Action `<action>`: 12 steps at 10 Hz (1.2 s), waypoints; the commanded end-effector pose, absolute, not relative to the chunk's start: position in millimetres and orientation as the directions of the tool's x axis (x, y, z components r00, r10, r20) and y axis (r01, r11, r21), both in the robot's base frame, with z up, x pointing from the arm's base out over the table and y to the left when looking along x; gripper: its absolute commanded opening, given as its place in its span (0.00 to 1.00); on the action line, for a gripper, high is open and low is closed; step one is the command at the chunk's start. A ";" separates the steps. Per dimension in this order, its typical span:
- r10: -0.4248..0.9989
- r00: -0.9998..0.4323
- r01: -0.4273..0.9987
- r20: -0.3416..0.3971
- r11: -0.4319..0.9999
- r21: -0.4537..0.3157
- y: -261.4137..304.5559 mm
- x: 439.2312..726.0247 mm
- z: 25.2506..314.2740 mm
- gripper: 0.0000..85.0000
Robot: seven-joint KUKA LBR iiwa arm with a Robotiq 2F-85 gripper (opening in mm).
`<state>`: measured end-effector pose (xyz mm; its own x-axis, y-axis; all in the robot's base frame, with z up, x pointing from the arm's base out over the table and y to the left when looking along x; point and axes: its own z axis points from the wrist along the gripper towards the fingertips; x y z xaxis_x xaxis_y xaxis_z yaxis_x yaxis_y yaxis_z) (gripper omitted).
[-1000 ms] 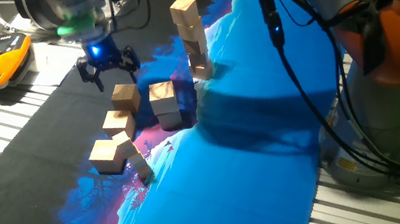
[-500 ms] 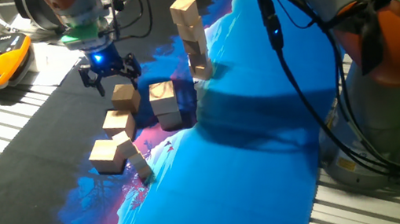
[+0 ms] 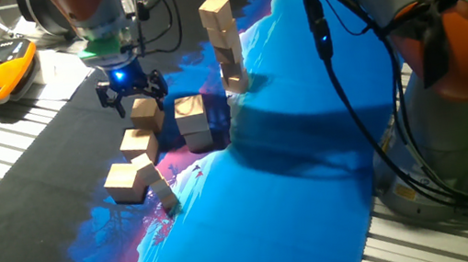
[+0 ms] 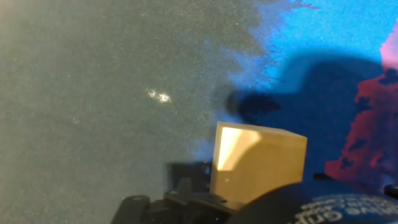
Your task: Stack the blocks in a vertical line of five
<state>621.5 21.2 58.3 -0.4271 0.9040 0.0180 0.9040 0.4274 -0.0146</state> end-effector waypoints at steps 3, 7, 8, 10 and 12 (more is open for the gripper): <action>0.902 -0.431 0.902 0.007 0.431 -0.008 20.4 623.0 53.5 0.80; 0.873 -0.485 0.874 0.037 0.485 0.016 16.7 622.5 51.2 0.40; 0.855 -0.515 0.857 0.057 0.512 0.051 16.6 621.3 53.4 0.00; 0.818 -0.568 0.823 0.095 0.566 0.043 16.7 619.4 57.4 0.00; 0.812 -0.573 0.818 0.111 0.575 0.018 16.7 619.4 57.4 0.00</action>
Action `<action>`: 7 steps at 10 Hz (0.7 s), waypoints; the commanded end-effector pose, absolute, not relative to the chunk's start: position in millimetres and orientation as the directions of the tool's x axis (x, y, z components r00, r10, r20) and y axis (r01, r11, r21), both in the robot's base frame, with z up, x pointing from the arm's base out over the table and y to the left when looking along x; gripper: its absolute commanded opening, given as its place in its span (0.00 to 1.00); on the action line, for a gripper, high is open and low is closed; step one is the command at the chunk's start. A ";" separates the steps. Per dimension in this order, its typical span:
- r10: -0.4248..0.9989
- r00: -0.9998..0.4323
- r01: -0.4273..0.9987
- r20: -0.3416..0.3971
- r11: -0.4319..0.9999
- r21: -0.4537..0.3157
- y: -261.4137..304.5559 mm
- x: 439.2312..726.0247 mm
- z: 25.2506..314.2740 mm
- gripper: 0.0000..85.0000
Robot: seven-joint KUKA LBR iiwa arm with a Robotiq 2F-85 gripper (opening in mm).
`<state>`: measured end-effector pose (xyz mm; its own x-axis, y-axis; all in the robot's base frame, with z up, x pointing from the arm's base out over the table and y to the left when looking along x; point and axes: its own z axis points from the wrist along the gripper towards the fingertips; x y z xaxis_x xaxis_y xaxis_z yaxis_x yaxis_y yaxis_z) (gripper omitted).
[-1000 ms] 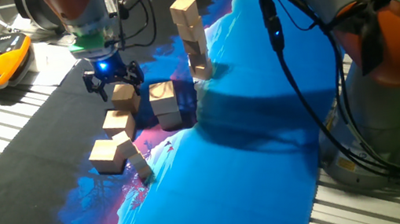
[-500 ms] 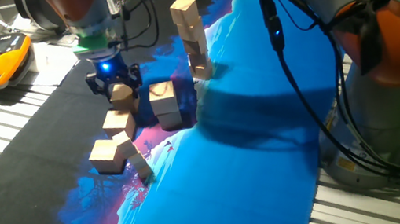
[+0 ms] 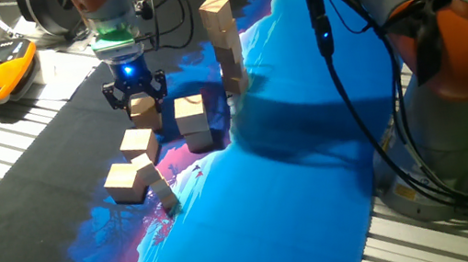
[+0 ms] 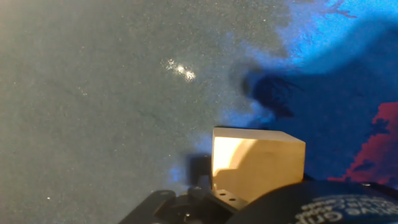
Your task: Stack the blocks in a vertical line of five
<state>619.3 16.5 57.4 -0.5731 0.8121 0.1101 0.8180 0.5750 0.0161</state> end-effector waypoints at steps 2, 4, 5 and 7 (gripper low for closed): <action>0.810 -0.577 0.815 0.109 0.579 0.013 16.7 619.4 57.4 0.00; 0.819 -0.571 0.821 0.052 0.572 0.008 16.7 619.4 57.4 0.00; 0.828 -0.560 0.829 0.027 0.560 0.006 16.7 619.4 57.4 0.00; 0.828 -0.560 0.829 0.017 0.560 0.005 16.7 619.4 57.4 0.00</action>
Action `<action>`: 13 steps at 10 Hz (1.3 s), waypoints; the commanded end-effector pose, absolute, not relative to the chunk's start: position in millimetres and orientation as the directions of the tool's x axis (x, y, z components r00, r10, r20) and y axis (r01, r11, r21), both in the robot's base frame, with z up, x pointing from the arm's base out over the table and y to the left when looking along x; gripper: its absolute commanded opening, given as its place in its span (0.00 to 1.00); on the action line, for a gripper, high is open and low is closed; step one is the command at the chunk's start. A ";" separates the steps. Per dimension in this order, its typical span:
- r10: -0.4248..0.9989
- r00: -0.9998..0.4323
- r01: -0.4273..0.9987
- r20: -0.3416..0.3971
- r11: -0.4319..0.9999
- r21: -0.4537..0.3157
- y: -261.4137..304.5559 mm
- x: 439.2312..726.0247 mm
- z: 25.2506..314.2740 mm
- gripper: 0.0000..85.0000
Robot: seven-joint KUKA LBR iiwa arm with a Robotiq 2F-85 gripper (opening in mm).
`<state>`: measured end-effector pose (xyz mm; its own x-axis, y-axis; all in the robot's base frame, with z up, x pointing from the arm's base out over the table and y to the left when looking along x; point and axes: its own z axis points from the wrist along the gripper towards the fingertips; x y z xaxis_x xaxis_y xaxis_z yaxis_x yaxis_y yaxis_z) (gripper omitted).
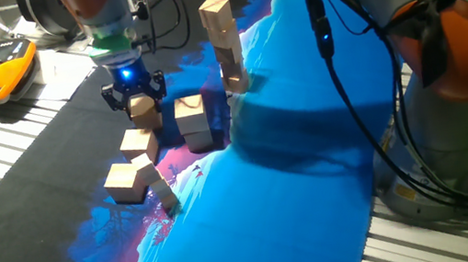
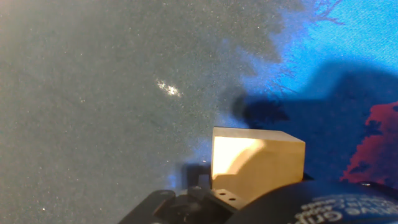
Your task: Stack the blocks in a vertical line of five
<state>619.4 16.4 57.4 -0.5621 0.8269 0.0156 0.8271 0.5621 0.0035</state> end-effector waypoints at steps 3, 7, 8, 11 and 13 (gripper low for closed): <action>0.821 -0.569 0.820 0.042 0.570 -0.042 16.7 619.4 57.4 0.00; 0.817 -0.551 0.824 0.171 0.565 -0.044 10.8 594.8 133.8 0.00; 0.807 -0.561 0.817 0.182 0.576 -0.037 5.9 587.1 144.9 0.00; 0.801 -0.569 0.811 0.186 0.584 -0.036 -1.2 585.4 152.8 0.00; 0.823 -0.542 0.832 0.167 0.554 -0.027 -1.2 588.7 149.3 0.00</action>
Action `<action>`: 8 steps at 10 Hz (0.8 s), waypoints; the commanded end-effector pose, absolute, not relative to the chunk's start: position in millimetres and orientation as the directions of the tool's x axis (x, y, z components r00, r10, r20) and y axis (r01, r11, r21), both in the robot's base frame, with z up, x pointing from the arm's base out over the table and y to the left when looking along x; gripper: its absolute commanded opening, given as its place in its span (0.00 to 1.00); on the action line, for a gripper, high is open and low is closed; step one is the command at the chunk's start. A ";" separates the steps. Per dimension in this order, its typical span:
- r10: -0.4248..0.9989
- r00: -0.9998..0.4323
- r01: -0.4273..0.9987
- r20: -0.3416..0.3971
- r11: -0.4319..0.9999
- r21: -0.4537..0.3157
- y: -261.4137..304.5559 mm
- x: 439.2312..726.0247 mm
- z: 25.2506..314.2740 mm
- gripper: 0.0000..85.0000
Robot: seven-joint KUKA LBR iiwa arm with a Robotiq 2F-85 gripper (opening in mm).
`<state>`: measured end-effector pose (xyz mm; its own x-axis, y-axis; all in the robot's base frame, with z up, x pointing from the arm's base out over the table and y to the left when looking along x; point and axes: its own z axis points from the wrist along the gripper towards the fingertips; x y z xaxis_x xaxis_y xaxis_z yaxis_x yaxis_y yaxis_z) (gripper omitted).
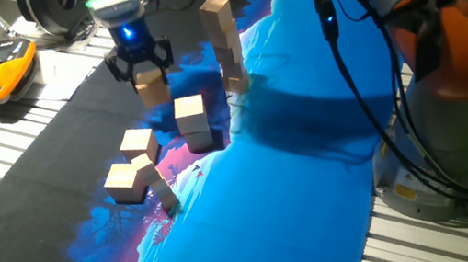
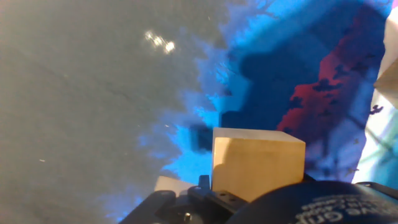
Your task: Stack the blocks in a vertical line of five
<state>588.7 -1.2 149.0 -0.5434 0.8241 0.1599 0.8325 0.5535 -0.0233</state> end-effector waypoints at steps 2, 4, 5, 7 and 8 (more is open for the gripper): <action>0.828 -0.550 0.833 0.113 0.554 -0.002 -1.2 588.7 149.3 0.00; 0.821 -0.550 0.829 0.155 0.558 -0.016 -1.2 588.7 149.3 0.00; 0.809 -0.557 0.821 0.190 0.571 -0.025 -1.7 587.5 151.6 0.00; 0.805 -0.556 0.820 0.207 0.573 -0.026 -3.4 575.1 170.6 0.00; 0.806 -0.556 0.820 0.204 0.572 -0.026 -1.4 569.2 176.2 0.00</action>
<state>568.0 -0.7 177.5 -0.5562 0.8059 0.2027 0.8198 0.5721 -0.0250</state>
